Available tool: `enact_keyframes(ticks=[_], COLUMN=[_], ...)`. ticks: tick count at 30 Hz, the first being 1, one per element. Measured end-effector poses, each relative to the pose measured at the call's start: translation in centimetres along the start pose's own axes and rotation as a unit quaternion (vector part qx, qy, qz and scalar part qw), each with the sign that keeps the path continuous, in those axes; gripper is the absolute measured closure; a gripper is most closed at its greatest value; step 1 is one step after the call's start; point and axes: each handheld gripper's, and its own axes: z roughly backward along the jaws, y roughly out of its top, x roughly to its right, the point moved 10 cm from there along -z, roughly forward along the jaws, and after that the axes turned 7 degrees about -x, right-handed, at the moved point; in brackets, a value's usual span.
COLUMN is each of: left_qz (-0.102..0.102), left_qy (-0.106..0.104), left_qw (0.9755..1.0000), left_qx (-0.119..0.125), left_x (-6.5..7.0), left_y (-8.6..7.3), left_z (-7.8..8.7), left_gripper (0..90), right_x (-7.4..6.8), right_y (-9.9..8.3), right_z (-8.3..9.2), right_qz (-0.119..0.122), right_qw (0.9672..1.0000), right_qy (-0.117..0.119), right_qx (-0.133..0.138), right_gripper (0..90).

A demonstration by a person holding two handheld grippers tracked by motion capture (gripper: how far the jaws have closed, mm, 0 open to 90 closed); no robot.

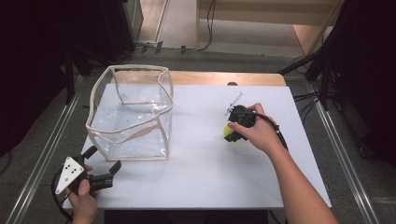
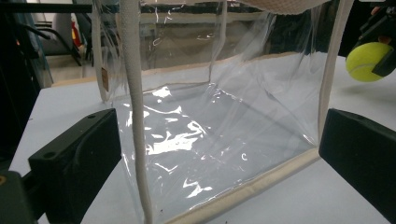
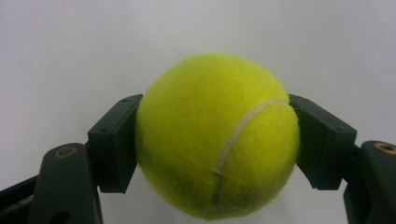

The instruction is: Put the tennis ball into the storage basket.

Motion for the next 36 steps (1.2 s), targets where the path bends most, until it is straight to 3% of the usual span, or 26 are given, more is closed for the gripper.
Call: enact_keyframes(ticks=[36], left_qz=[-0.001], left_qy=[-0.002], left_qw=[1.0000], left_qx=[0.000], left_x=[0.0], left_y=[0.0], left_z=[0.0], left_gripper=[0.0], right_x=[-3.2], right_y=[4.0], right_z=[0.4], right_qz=[0.039], right_qw=[0.9989], right_qy=[0.019], right_qx=[0.017], right_gripper=[23.6])
